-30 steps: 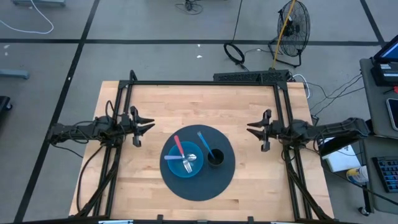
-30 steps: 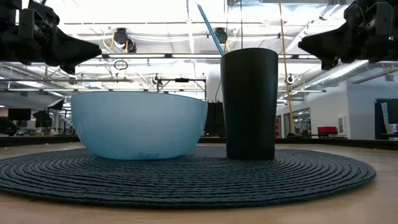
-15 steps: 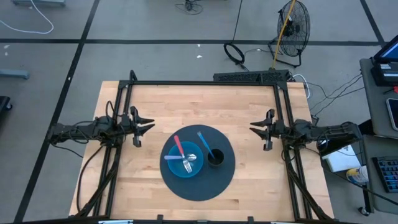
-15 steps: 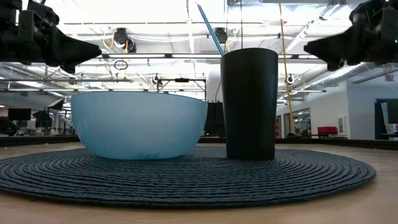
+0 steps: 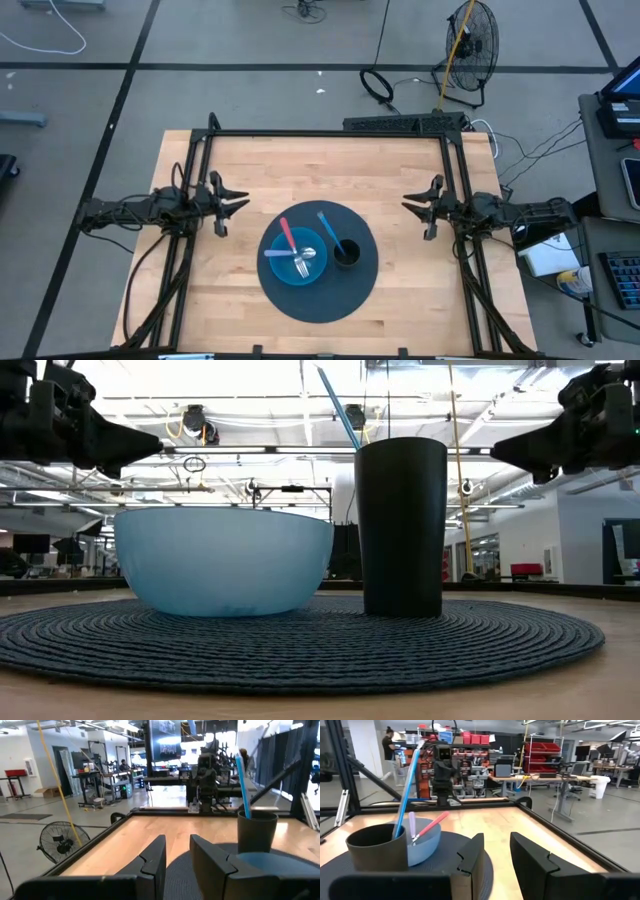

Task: Pick & Place Utensil
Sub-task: Return to Home Position

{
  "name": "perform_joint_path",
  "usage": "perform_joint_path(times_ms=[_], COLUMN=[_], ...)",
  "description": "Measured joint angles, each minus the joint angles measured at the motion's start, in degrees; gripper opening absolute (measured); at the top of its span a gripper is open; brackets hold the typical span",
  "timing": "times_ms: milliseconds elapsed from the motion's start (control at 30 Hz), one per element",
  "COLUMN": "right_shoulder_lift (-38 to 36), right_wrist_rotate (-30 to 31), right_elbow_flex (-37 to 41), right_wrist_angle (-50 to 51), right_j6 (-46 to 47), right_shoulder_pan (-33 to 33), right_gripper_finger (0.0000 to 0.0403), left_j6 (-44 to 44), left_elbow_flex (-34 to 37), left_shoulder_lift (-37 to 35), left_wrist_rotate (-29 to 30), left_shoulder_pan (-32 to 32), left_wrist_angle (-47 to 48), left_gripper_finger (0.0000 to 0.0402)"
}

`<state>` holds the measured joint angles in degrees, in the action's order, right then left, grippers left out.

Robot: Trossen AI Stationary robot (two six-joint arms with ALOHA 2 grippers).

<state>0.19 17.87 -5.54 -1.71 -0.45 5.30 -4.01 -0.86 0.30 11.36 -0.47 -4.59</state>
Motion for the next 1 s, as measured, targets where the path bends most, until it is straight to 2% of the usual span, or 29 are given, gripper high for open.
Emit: perform_joint_path(times_ms=[333, 633, 1000], right_shoulder_lift=[0.0, 0.0, 0.1], right_wrist_rotate=[-0.4, -0.5, 0.1], right_elbow_flex=[-0.2, -0.2, 0.2], right_wrist_angle=[3.7, 5.1, -1.8], right_j6=[2.7, 4.3, 4.3], right_shoulder_pan=[0.0, 0.0, 0.0], right_gripper_finger=[0.0089, 0.0089, 0.0089], left_j6=[-2.6, -2.7, -2.9], left_elbow_flex=[-0.2, -0.2, 0.0], left_shoulder_lift=[0.0, 0.1, 0.1], left_wrist_rotate=[-2.9, -2.7, -2.4], left_shoulder_pan=[0.0, 0.0, 0.0], left_wrist_angle=[2.7, 2.9, 1.4], left_gripper_finger=[0.0093, 0.0093, 0.0093])
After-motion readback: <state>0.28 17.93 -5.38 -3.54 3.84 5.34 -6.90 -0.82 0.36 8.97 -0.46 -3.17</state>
